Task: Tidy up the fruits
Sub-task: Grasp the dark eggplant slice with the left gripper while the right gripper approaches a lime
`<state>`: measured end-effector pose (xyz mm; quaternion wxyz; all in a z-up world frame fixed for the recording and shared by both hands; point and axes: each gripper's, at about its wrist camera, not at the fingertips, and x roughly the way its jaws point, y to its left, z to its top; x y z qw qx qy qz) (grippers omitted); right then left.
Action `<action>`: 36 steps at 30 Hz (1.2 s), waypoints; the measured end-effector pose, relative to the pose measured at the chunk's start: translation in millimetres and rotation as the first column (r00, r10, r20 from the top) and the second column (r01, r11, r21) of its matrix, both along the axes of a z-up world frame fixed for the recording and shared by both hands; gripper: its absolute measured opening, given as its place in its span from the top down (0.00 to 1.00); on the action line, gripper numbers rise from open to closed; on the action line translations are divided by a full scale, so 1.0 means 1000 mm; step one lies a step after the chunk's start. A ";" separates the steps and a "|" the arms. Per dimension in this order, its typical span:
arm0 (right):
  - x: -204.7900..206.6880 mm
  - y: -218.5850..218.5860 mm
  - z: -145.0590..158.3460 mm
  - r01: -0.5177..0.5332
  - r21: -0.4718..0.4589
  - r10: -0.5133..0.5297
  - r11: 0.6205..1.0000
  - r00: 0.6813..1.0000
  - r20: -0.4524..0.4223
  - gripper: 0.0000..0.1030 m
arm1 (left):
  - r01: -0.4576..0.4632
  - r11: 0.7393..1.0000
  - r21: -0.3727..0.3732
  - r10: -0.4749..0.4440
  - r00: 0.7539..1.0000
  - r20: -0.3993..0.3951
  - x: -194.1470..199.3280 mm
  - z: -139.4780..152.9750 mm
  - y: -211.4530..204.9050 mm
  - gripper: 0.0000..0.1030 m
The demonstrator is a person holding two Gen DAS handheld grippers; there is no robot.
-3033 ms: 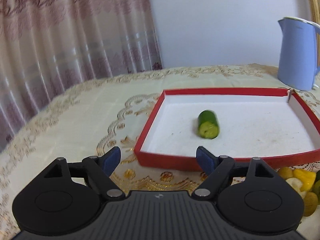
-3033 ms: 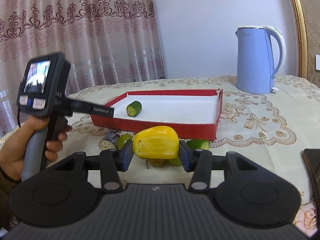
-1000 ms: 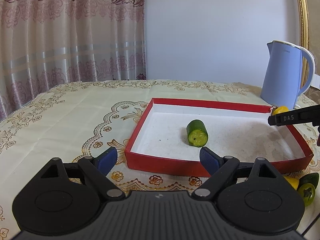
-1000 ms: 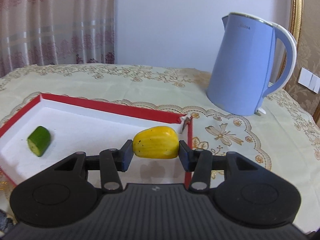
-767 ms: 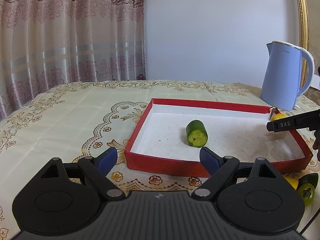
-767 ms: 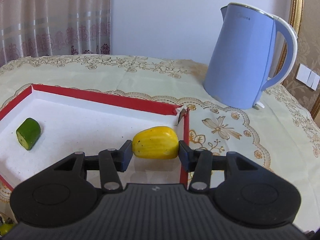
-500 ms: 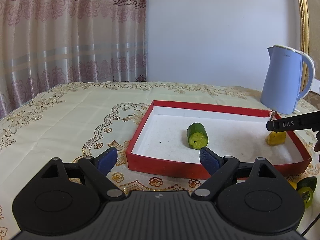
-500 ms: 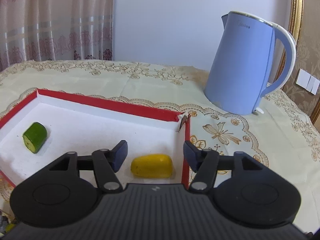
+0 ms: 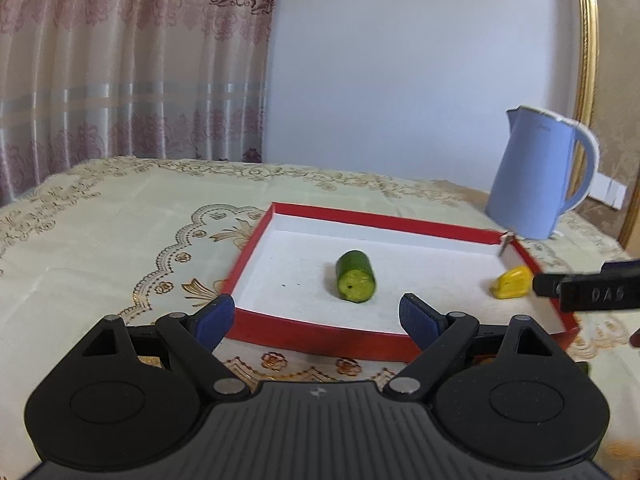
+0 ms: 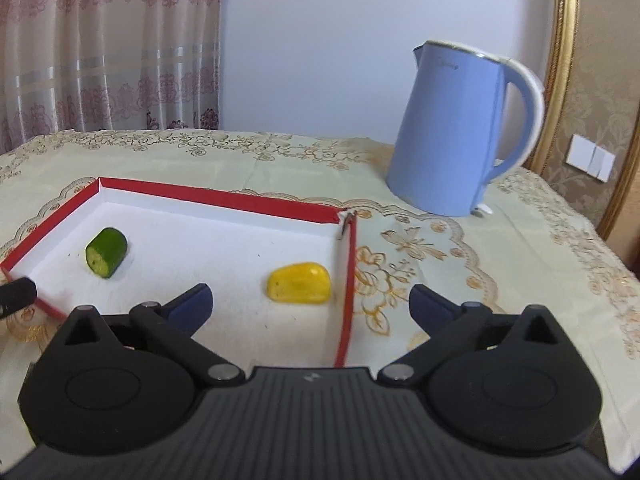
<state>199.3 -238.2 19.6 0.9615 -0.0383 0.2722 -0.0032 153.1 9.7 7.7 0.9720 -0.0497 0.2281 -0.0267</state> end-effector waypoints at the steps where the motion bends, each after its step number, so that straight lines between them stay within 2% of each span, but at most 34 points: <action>1: -0.004 -0.001 -0.001 0.004 -0.001 -0.004 1.000 1.000 -0.003 0.00 | 0.015 1.000 -0.003 -0.015 1.000 0.002 -0.004 0.001 0.001 0.13; 3: -0.018 -0.006 -0.003 -0.013 0.036 0.012 0.999 1.000 0.018 0.00 | 0.043 0.999 0.007 -0.043 0.999 0.004 -0.012 0.003 0.004 0.13; 8: -0.060 -0.029 -0.025 -0.007 0.240 -0.011 0.971 0.997 0.072 0.00 | 0.109 0.994 0.028 -0.108 0.994 -0.032 -0.028 -0.001 0.016 0.13; 11: -0.082 -0.035 -0.041 0.039 0.281 -0.067 0.959 0.994 0.088 0.00 | 0.162 0.986 0.040 -0.160 0.986 -0.045 -0.039 -0.004 0.016 0.13; 14: -0.091 -0.038 -0.050 0.064 0.300 -0.095 0.952 0.991 0.089 0.00 | 0.232 0.967 0.108 -0.229 0.973 -0.037 -0.049 -0.009 0.002 0.13; 17: -0.093 -0.040 -0.053 0.062 0.313 -0.095 0.948 0.991 0.090 0.00 | 0.314 0.922 0.228 -0.316 0.948 -0.026 -0.057 -0.014 -0.020 0.13; 20: -0.093 -0.040 -0.054 0.061 0.314 -0.090 0.948 0.993 0.080 0.00 | 0.423 0.835 0.353 -0.446 0.895 -0.017 -0.063 -0.017 -0.035 0.13; 22: -0.092 -0.041 -0.055 0.063 0.320 -0.089 0.945 0.994 0.066 0.00 | 0.487 0.761 0.429 -0.524 0.851 -0.037 -0.061 -0.020 -0.041 0.13; 24: -0.091 -0.042 -0.057 0.069 0.327 -0.093 0.942 0.994 0.058 0.00 | 0.544 0.691 0.476 -0.582 0.809 -0.080 -0.053 -0.022 -0.042 0.13; 26: -0.090 -0.043 -0.057 0.072 0.337 -0.094 0.939 0.994 0.051 0.00 | 0.587 0.647 0.486 -0.611 0.781 -0.130 -0.039 -0.022 -0.040 0.13; 28: -0.090 -0.045 -0.058 0.071 0.348 -0.094 0.935 0.994 0.049 0.00 | 0.629 0.625 0.462 -0.635 0.754 -0.168 -0.026 -0.021 -0.036 0.13; 30: -0.091 -0.047 -0.059 0.070 0.361 -0.093 0.930 0.995 0.047 0.00 | 0.659 0.619 0.428 -0.649 0.736 -0.195 -0.013 -0.019 -0.032 0.13; 32: -0.090 -0.048 -0.060 0.074 0.367 -0.097 0.927 0.994 0.045 0.00 | 0.670 0.622 0.404 -0.655 0.729 -0.200 -0.006 -0.019 -0.028 0.13; 33: -0.090 -0.048 -0.060 0.074 0.370 -0.096 0.926 0.995 0.041 0.00 | 0.677 0.619 0.398 -0.659 0.723 -0.205 -0.004 -0.020 -0.029 0.15; 36: -0.089 -0.048 -0.061 0.076 0.370 -0.095 0.926 0.995 0.034 0.00 | 0.703 0.600 0.381 -0.674 0.701 -0.232 -0.002 -0.024 -0.030 0.31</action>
